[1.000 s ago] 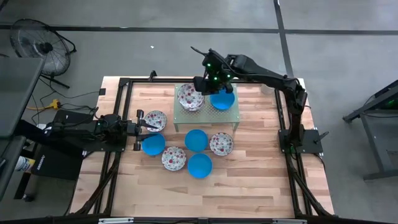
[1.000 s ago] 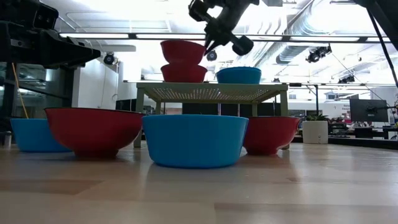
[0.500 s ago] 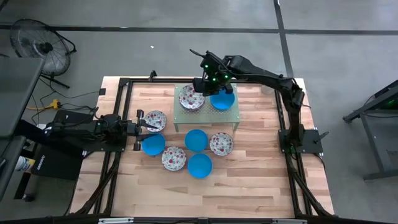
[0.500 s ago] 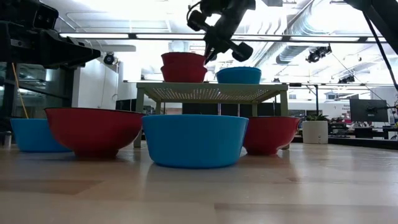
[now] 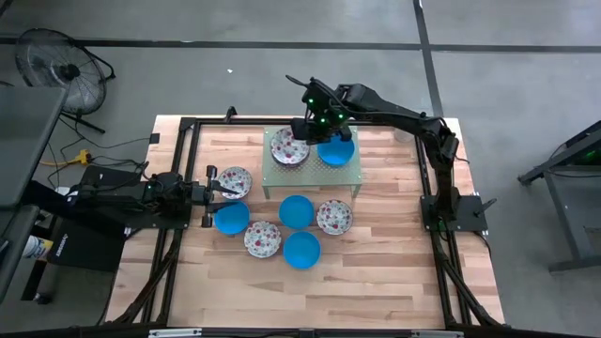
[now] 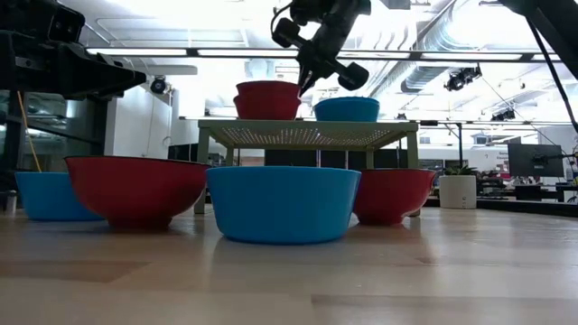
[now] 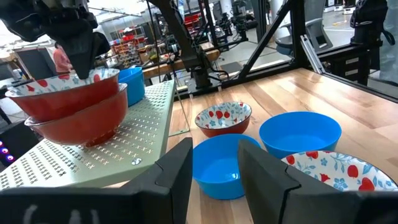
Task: Pick & Place Mini bowls
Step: Stack the red patterned bowl on the red patterned bowl on the shelf
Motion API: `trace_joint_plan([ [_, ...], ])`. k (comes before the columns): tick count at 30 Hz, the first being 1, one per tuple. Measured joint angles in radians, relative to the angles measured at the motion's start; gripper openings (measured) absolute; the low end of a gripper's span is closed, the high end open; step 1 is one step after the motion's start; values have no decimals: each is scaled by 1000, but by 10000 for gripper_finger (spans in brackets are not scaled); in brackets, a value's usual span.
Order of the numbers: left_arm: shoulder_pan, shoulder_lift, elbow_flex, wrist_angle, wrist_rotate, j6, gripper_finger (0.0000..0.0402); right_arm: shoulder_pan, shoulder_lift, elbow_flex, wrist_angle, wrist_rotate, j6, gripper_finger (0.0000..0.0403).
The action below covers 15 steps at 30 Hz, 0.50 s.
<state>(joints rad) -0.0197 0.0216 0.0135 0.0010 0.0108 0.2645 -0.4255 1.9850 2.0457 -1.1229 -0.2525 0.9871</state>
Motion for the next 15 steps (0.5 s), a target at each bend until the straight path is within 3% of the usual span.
trace_joint_plan([
  [15,0,0,0,0,-1,0,124,1,29,0,23,0,-3,0],
])
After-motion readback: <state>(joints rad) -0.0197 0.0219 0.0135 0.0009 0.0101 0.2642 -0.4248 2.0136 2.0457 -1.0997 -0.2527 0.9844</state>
